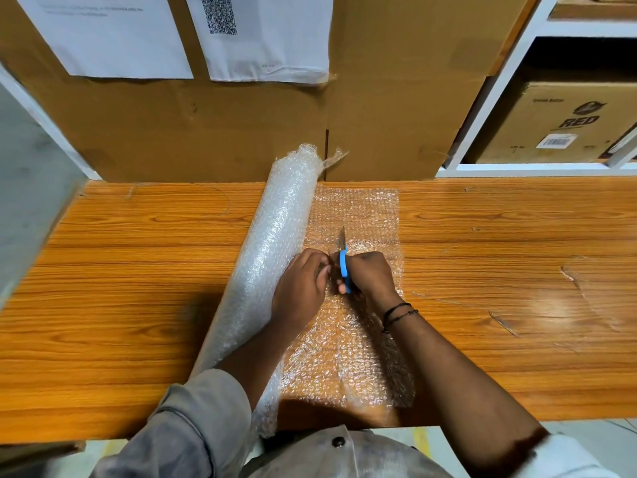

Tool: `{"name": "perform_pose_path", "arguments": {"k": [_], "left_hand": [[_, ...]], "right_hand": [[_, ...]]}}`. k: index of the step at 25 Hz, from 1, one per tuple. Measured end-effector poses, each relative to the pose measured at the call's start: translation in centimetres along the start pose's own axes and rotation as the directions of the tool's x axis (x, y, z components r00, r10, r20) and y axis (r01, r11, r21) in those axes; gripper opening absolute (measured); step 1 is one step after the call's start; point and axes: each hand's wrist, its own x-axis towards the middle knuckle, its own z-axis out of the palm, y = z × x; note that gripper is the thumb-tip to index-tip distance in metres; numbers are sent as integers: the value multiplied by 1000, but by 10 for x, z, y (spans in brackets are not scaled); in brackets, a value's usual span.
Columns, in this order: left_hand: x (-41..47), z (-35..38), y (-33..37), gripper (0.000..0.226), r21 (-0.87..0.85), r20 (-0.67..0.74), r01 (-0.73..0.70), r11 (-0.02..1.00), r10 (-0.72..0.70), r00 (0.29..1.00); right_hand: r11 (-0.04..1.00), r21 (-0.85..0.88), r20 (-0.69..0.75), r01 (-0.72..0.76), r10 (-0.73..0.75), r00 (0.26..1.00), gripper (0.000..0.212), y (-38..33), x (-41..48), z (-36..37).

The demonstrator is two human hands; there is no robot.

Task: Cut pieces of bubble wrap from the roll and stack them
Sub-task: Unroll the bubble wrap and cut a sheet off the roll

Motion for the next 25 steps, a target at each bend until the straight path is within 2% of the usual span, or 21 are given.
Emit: {"name": "perform_pose_path", "arguments": {"k": [10,15,20,25], "left_hand": [[1,0,1,9,-14,-16,-33,999,33,999],[3,1,-1,6,15,-25,-19,1000,20,999],[5,2,-2,5,25,-17,-25,999,26,1000],[4,2,-2,3,35,-17,-33,999,34,999]], "right_hand": [[997,-75,-34,-2,-1,999,36,-11,34,-5],[997,-66,-30,32,-34,999,53,-15,48,1],[992,-93,-30,84,-87,996,38,-19,62,-1],[993,-83,-14,86,-87,996,42,-21,76,-8]]}}
